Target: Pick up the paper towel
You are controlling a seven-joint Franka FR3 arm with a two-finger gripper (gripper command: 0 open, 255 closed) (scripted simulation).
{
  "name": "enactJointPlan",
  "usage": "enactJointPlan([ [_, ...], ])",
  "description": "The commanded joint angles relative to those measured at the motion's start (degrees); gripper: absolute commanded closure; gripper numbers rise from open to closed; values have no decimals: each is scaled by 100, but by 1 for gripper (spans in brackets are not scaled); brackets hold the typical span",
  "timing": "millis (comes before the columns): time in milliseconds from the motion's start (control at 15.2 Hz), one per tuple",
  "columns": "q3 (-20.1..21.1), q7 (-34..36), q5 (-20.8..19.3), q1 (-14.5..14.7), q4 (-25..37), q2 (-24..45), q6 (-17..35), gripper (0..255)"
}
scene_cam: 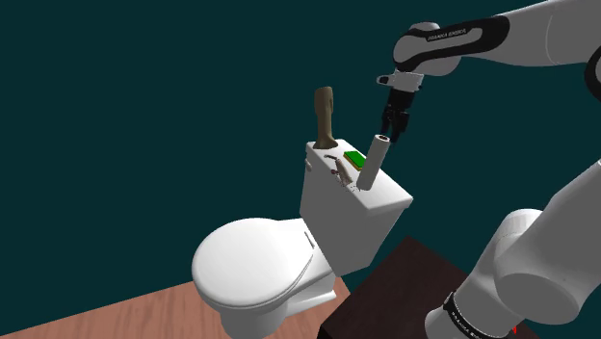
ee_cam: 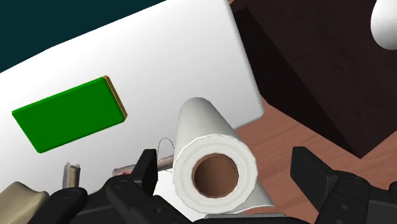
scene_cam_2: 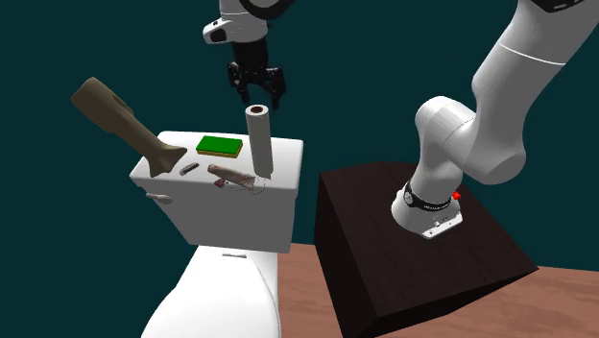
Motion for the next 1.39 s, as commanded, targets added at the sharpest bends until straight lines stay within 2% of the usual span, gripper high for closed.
enactJointPlan([
  [0, -34, -105, 45, 3, -96, 73, 155, 0],
  [396, -65, -158, 84, -3, -378, 155, 505, 0],
  [462, -66, -160, 83, -5, -369, 152, 494, 255],
  [1056, -65, -158, 85, -3, -377, 155, 505, 255],
  [1320, -38, -111, 49, 2, -133, 81, 200, 255],
])
